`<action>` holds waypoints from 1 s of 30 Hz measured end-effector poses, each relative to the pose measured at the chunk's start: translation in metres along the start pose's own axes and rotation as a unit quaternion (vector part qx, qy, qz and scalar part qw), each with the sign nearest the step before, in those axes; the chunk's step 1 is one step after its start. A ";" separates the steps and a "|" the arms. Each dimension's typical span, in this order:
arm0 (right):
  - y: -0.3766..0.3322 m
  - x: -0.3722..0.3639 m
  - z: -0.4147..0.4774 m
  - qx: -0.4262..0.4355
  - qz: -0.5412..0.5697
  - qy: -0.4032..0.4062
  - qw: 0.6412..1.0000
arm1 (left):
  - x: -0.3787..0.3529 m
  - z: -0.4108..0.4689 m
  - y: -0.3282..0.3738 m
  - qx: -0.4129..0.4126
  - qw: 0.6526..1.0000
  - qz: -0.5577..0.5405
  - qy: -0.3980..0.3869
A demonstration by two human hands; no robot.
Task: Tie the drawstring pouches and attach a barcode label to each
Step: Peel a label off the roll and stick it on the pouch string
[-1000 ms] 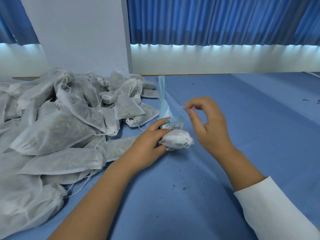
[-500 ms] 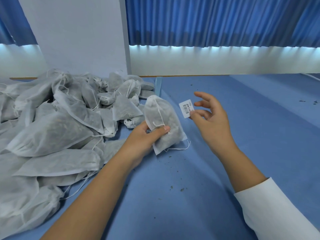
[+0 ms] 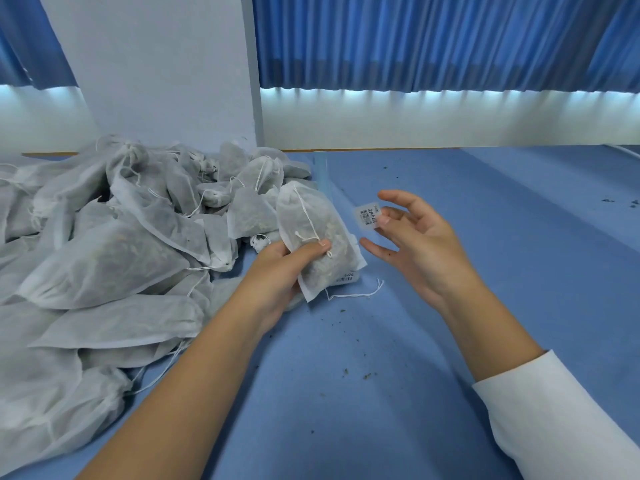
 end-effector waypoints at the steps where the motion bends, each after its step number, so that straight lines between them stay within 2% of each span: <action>1: 0.000 -0.001 0.000 0.000 0.001 -0.003 1.000 | 0.001 0.000 0.001 0.002 1.000 0.002 0.004; 6: -0.004 -0.005 -0.002 0.009 -0.037 -0.001 0.999 | 0.013 -0.002 0.011 -0.002 0.999 0.015 0.032; 10: -0.004 -0.013 -0.006 0.027 -0.117 -0.004 0.993 | 0.019 -0.004 0.020 -0.029 0.997 0.067 0.029; 15: -0.004 -0.032 -0.014 0.037 -0.155 -0.082 0.984 | 0.016 -0.008 0.025 -0.047 0.988 0.148 0.016; 20: -0.006 -0.037 -0.017 0.033 -0.151 -0.113 0.982 | 0.011 -0.011 0.029 -0.058 0.966 0.251 -0.003; 30: -0.004 -0.030 -0.014 0.031 -0.180 -0.067 0.981 | -0.006 -0.020 0.036 -0.091 0.960 0.248 -0.094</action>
Point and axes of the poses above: each hand's wrist, its own z-axis towards the middle knuckle, its own x-axis out of the back of the hand, y = z × x, the point moved 8 cm from there along z, towards the middle knuckle, and after that the axes turned 10 degrees about -x, right-handed, at the moved point
